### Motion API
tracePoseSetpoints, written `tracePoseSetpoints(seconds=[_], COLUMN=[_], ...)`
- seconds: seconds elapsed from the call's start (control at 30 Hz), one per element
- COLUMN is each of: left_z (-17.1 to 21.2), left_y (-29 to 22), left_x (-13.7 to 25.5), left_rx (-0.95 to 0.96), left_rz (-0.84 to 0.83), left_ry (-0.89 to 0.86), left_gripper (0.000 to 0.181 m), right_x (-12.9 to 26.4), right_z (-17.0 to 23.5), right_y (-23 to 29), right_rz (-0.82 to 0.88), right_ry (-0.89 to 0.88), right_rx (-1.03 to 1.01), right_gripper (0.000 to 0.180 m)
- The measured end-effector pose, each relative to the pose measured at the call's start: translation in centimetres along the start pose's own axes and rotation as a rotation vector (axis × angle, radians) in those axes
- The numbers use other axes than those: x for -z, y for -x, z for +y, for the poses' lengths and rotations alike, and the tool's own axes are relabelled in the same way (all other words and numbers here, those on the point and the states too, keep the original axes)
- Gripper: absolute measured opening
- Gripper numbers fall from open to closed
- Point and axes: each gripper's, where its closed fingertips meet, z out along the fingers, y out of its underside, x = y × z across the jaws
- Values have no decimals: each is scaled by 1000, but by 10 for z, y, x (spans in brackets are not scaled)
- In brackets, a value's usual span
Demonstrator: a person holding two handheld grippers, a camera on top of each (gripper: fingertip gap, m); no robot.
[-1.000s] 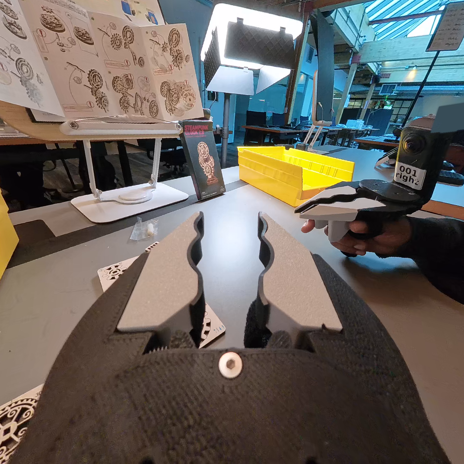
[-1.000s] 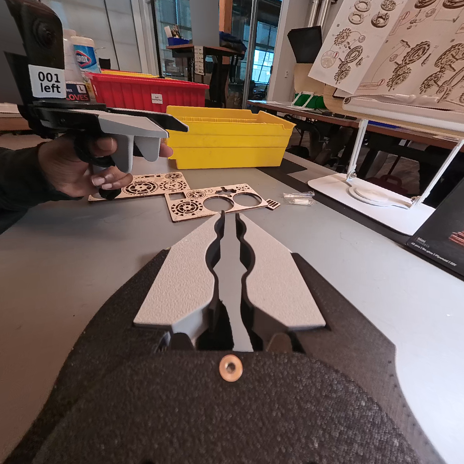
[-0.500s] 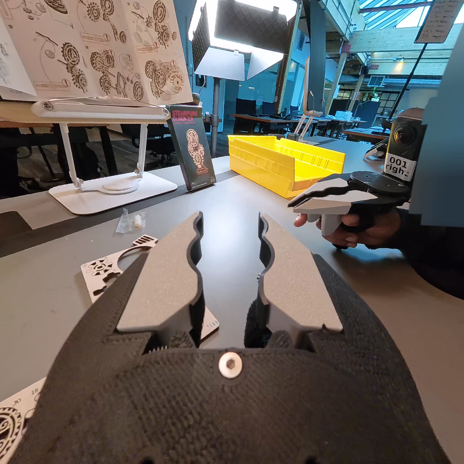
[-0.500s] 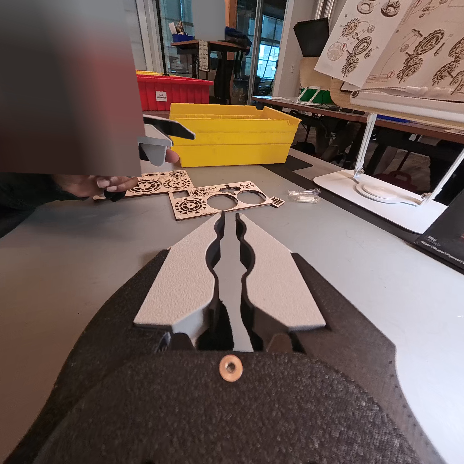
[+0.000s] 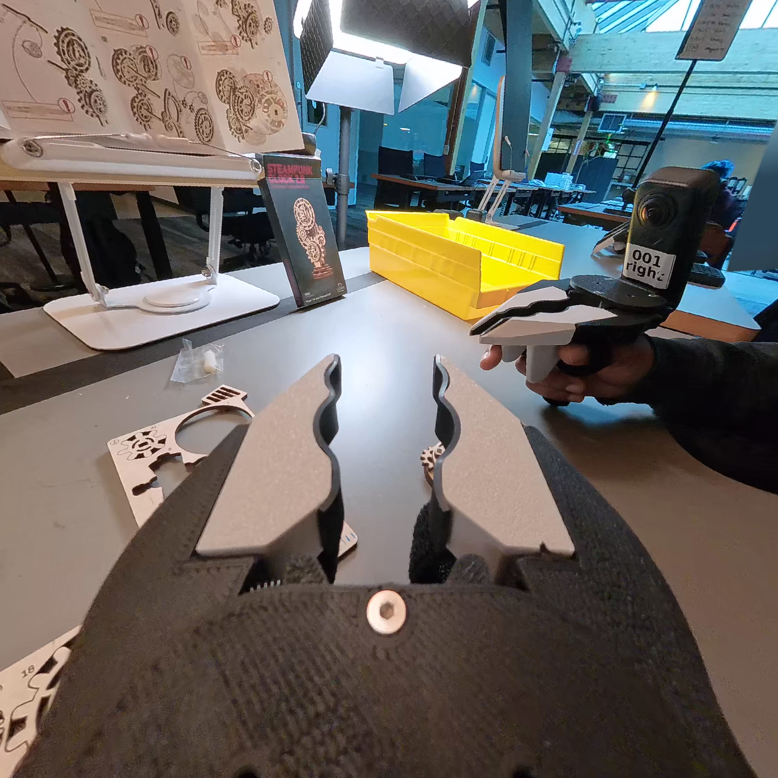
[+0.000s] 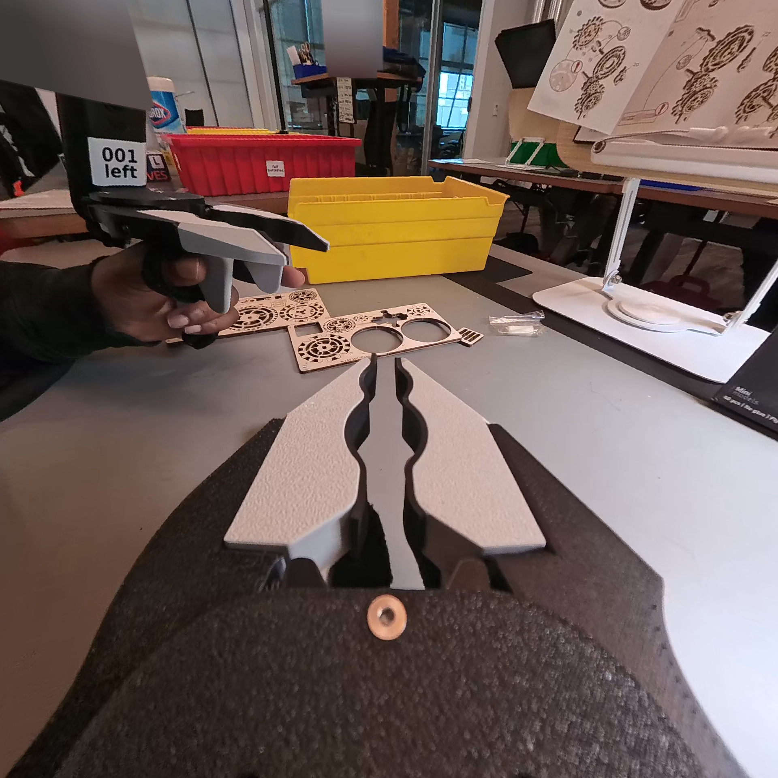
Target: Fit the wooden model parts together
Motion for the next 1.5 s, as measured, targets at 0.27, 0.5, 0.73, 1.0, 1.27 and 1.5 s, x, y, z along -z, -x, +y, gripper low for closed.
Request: tracePoseSetpoints(seconds=[0.27,0.5,0.73,1.0,1.27,1.5], left_z=[-2,-1,-1,-2,-4,-6], left_y=[4,7,8,6,5,9], left_x=[1,2,2,2,2,4], left_rx=[-14,-11,-21,-38,-52,-54], left_rz=[-29,-38,-45,-50,-58,-82], left_ry=[-11,0,2,-1,-8,-17], left_gripper=[47,49,50,50,50,50], right_x=[1,1,1,1,0,0], right_z=[-1,-3,-4,-3,-2,-1], right_y=[0,-1,1,1,2,2], right_rz=[0,-2,-7,-4,-3,-3], right_ry=[-10,-18,-21,-15,-8,-4], right_rx=[-1,-8,-1,9,17,20], right_gripper=[6,7,7,7,7,6])
